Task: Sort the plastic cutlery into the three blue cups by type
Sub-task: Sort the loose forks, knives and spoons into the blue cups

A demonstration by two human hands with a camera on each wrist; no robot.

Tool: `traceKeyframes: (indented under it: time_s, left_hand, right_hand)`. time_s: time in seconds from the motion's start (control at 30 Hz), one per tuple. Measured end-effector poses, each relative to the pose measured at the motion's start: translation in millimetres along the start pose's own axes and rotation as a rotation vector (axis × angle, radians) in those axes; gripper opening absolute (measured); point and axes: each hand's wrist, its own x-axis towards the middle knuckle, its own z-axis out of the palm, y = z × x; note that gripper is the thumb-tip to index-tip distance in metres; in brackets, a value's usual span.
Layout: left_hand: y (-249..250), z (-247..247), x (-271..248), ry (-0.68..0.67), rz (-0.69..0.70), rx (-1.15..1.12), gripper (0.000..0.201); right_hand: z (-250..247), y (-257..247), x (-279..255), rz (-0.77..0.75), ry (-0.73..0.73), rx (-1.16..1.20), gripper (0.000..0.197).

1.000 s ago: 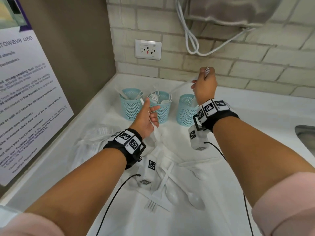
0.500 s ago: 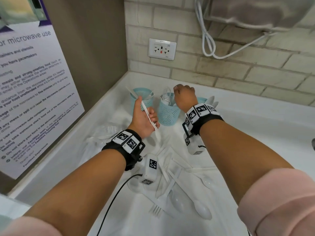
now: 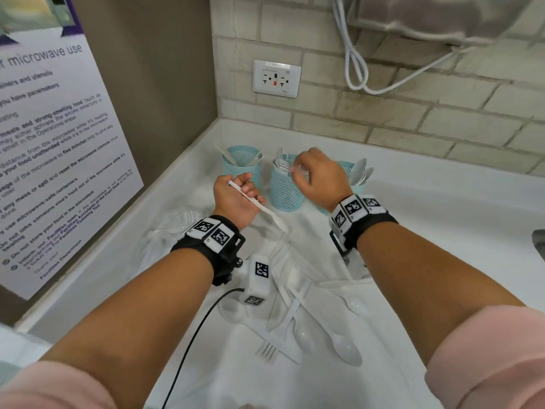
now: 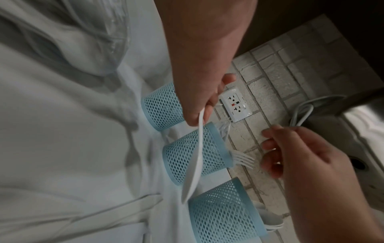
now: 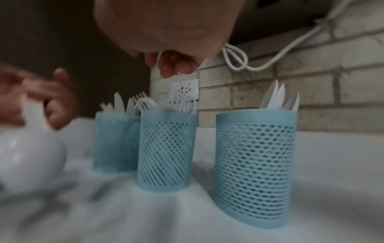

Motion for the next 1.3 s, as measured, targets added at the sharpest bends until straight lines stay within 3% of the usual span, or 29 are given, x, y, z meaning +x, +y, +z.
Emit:
traceKeyframes:
  time_s: [0.13,0.3,0.37,0.43,0.5,0.6,0.73,0.87,0.97,1.13,1.23,1.3]
  left_hand:
    - [-3,6,-1,0.084,0.021,-0.057,0.041]
    - [-9,12,-3,0.141,0.017,-0.129,0.034]
    - [-12,13,-4,0.148,-0.018,-0.149,0.037]
    - [-16,16,-6,0.139,-0.058,-0.145,0.041]
    - [-20,20,-8,0.121,-0.089,-0.082,0.037]
    - [-25,27,-15,0.057,-0.161,0.125,0.026]
    - [-26,30,-24,-0.074,-0.229,0.533,0.025]
    - [-24,25,-27,-0.107,-0.133,1.096,0.009]
    - [-24,19,-28,-0.134,-0.086,1.519,0.014]
    - [-17,11,-34,-0.257,-0.100,2.063,0.041]
    - [-11,4,-39,-0.290,-0.075,2.207,0.047]
    - [-6,-5,-40,-0.305,-0.122,2.209,0.052]
  right_hand:
    - [-1,-6,-33,-0.115,-0.256,-0.147,0.065]
    - [7,-13,-59,-0.065,-0.399,-0.215,0.042]
    - [6,-15,-59,0.040,-0.414,-0.163,0.038]
    - [3,-12,-54,0.234,-0.317,0.083,0.030]
    - [-2,-8,-47,0.436,-0.124,0.415,0.020]
    - [-16,-1,-34,0.573,0.107,0.689,0.009]
    - [-44,23,-13,0.682,0.394,0.578,0.015]
    - [-77,46,3,0.728,0.619,0.406,0.032]
    - [-82,56,1,0.668,0.543,0.298,0.031]
    - [-58,60,-11,0.512,0.211,0.043,0.033]
    - [-40,60,-19,0.471,-0.031,-0.239,0.039]
    - [-33,60,-23,0.471,-0.099,-0.369,0.040]
